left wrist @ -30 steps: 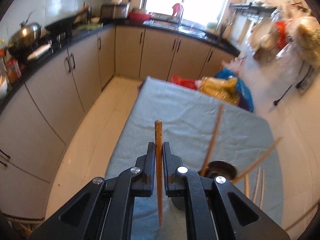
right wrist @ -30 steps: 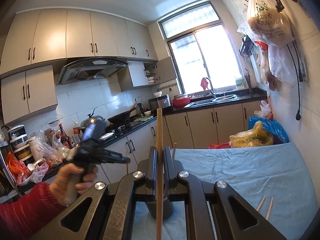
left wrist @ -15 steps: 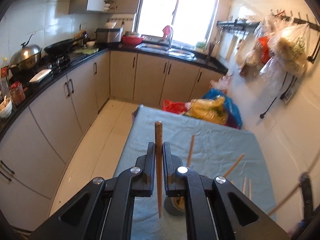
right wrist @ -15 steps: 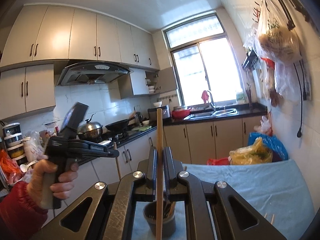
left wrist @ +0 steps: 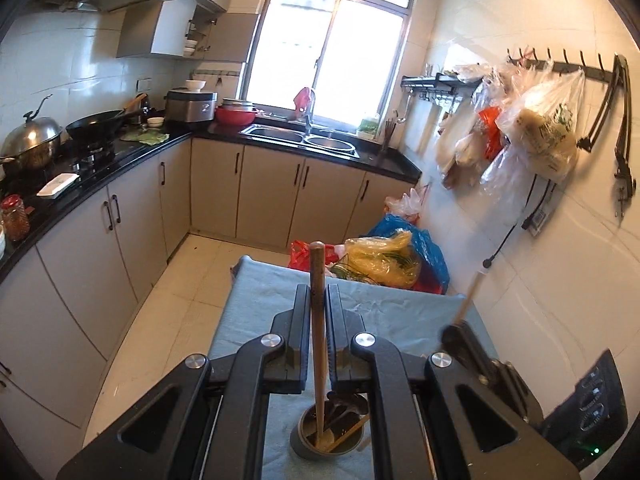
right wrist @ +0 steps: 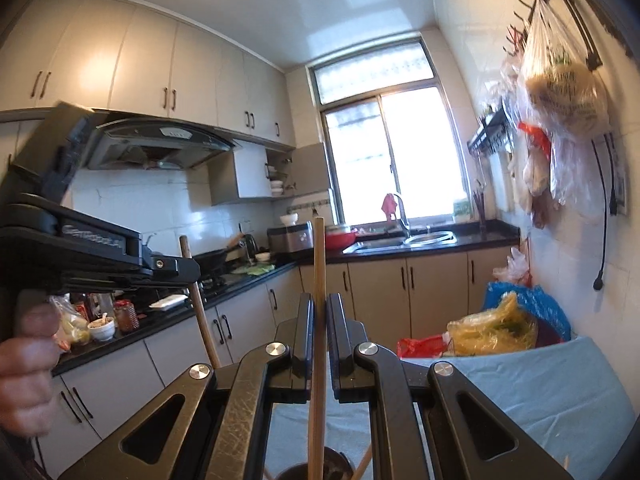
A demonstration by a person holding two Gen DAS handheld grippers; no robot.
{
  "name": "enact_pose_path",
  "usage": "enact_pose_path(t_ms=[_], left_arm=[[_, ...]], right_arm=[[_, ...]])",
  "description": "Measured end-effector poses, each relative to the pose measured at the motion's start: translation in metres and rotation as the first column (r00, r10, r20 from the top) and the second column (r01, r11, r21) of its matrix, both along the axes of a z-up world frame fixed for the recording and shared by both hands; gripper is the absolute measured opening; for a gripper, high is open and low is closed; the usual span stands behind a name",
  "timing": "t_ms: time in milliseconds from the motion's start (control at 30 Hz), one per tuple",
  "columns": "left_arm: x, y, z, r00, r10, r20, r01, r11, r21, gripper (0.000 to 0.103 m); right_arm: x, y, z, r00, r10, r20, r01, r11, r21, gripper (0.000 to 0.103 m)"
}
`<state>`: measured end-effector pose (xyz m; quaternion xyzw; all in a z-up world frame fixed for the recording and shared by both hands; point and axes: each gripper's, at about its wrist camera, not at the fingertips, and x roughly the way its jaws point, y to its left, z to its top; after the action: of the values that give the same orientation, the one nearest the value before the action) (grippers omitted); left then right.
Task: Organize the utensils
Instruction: 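Lower the left tool's chopstick into the black holder while the right tool lowers its own, then open both tools to release the chopsticks into the black holder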
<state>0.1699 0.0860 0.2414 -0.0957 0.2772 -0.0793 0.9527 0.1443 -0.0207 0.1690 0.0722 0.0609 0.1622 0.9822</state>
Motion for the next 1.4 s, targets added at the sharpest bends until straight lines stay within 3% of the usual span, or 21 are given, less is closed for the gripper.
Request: enact_pose_path(t_ms=[333, 533, 1033, 1067, 1200, 1400], left_arm=[[0.011, -0.005, -0.061, 0.997, -0.029, -0.074, 0.028, 0.999, -0.021, 0.007], [0.02, -0.008, -0.071, 0.995, -0.032, -0.096, 0.032, 0.999, 0.0, 0.007], [0.021, -0.005, -0.088, 0.991, -0.057, -0.12, 0.06, 0.998, 0.019, 0.007], [0.022, -0.005, -0.089, 0.991, -0.06, -0.121, 0.063, 0.998, 0.016, 0.007], [0.021, -0.004, -0.089, 0.99, -0.064, -0.123, 0.065, 0.998, 0.01, 0.007], [0.02, -0.004, -0.089, 0.99, -0.064, -0.124, 0.066, 0.998, 0.011, 0.007]], right_arm=[[0.004, 0.008, -0.028, 1.0, -0.004, -0.008, 0.003, 0.995, -0.095, 0.007], [0.001, 0.011, -0.021, 1.0, -0.001, 0.02, 0.003, 0.993, -0.121, 0.008], [0.01, 0.015, -0.02, 1.0, 0.029, -0.007, -0.03, 0.994, -0.101, 0.008], [0.01, 0.014, -0.02, 0.999, 0.031, -0.009, -0.031, 0.995, -0.1, 0.009], [0.007, 0.014, -0.016, 1.0, 0.027, -0.003, -0.027, 0.995, -0.101, 0.032], [0.0, 0.011, -0.009, 1.0, 0.023, 0.017, -0.021, 0.995, -0.095, 0.032]])
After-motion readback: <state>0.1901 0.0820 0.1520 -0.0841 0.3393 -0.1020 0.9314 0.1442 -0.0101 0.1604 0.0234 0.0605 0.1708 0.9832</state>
